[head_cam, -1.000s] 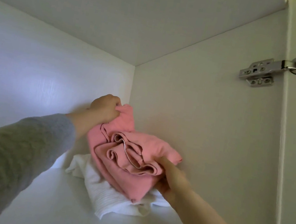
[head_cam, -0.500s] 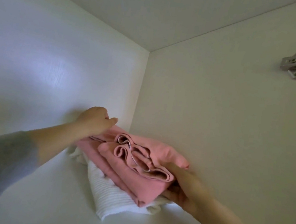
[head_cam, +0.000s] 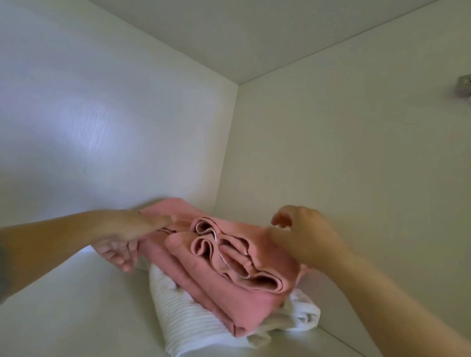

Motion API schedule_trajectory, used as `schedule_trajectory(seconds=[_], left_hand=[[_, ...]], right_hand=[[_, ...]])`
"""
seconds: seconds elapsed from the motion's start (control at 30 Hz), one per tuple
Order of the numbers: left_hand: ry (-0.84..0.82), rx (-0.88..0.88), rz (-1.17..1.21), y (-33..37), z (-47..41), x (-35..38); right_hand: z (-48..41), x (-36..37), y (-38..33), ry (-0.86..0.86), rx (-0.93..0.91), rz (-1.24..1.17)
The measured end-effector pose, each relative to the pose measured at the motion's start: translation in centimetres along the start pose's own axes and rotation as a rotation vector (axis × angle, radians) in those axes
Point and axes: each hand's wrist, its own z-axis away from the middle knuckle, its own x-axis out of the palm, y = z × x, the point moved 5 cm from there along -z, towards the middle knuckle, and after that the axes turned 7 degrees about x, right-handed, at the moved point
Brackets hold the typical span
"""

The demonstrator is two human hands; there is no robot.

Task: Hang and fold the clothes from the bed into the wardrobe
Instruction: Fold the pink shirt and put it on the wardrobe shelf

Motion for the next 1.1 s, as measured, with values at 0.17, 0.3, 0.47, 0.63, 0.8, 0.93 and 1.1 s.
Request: schedule_trajectory(seconds=[0.17,0.3,0.47,0.63,0.8,0.93,1.1], left_hand=[[0.097,0.058,0.272,1.0,-1.1,0.9],[0.198,0.157,0.373,1.8,-2.2,0.8],[0.359,0.197,0.485,0.9,-3.6,-0.7],[0.406,0.239,0.206,0.8,-4.1,-2.1],[0.642,0.507,-0.001,4.0,-4.1,-3.9],[0.635,0.440,0.053,6.8,-4.3,-5.2],[0.119,-0.028,0.251,2.4,-3.7,0.2]], right_hand=[[-4.3,2.8,0.2,-0.249,0.079,-0.261],[-5.7,5.3,1.0,-0.427,0.207,-0.258],[-5.2,7.5,0.6,-0.712,0.236,-0.480],[-4.7,8.6,0.8,-0.783,0.252,-0.579],[-6.2,7.0,0.4,-0.512,0.286,-0.743],[-5.8,6.4,-0.3,-0.591,0.325,-0.933],[-2.2,8.6,0.7,-0.772,0.431,-0.786]])
